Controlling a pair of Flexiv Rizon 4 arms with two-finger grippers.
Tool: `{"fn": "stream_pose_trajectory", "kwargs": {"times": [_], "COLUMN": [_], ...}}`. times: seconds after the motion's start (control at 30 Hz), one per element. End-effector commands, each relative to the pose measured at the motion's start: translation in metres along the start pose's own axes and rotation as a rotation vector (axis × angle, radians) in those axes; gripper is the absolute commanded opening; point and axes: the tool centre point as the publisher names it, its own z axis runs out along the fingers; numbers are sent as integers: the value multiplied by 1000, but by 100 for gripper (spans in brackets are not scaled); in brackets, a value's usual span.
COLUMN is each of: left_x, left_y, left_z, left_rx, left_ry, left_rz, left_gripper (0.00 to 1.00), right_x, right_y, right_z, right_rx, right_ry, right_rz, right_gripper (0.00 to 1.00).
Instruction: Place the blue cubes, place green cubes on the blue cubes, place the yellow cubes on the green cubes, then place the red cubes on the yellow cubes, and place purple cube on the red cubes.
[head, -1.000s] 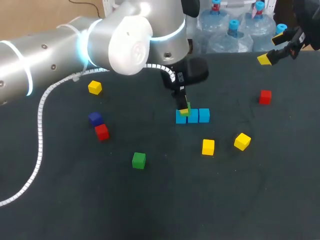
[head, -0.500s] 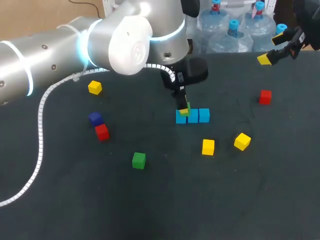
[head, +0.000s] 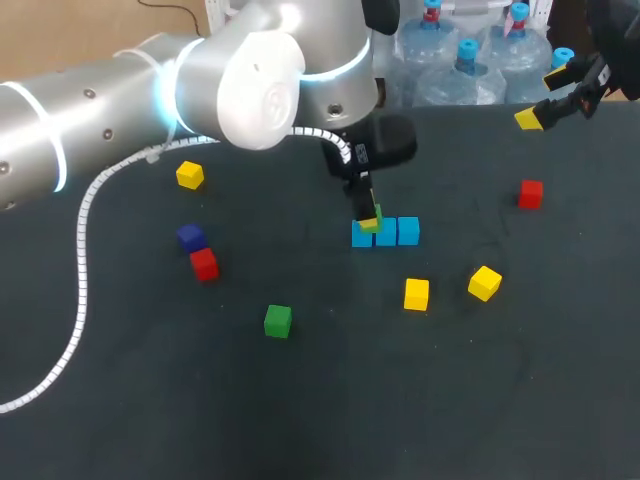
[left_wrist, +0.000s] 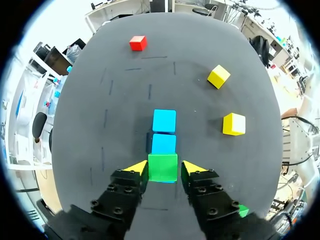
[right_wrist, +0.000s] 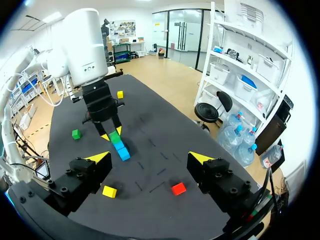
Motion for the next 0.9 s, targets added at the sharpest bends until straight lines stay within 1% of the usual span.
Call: {"fn": "stream_pose_trajectory", "kwargs": {"times": [0.03, 0.07, 0.1, 0.13, 0.17, 0.37, 0.53, 0.63, 0.8, 0.9], "left_x": [-1, -1, -1, -2, -2, 0, 6, 14, 34, 49], "left_y": [2, 2, 2, 2, 1, -1, -3, -8, -22, -34], "left_z": [0, 0, 0, 0, 0, -5, -21, -34, -55, -63], "left_rx": [3, 2, 3, 3, 3, -1, -10, -21, -41, -48], "left_ry": [3, 4, 4, 5, 5, 3, -7, -10, 1, 42], "left_rz": [2, 3, 3, 4, 4, 4, -16, -23, -20, -11], "left_gripper": [70, 79, 86, 96, 100, 100, 100, 100, 100, 100], "right_x": [0, 0, 0, 0, 0, 0, 0, 0, 0, 0], "right_y": [1, 1, 1, 1, 1, 1, 1, 1, 1, 1], "right_z": [-1, -1, -1, -1, -1, -1, -1, -1, -1, -1], "right_rx": [1, 1, 1, 1, 1, 1, 1, 1, 1, 1], "right_ry": [0, 0, 0, 0, 0, 0, 0, 0, 0, 0], "right_rz": [0, 0, 0, 0, 0, 0, 0, 0, 0, 0], "right_gripper": [100, 100, 100, 100, 100, 100, 100, 100, 100, 100]}}
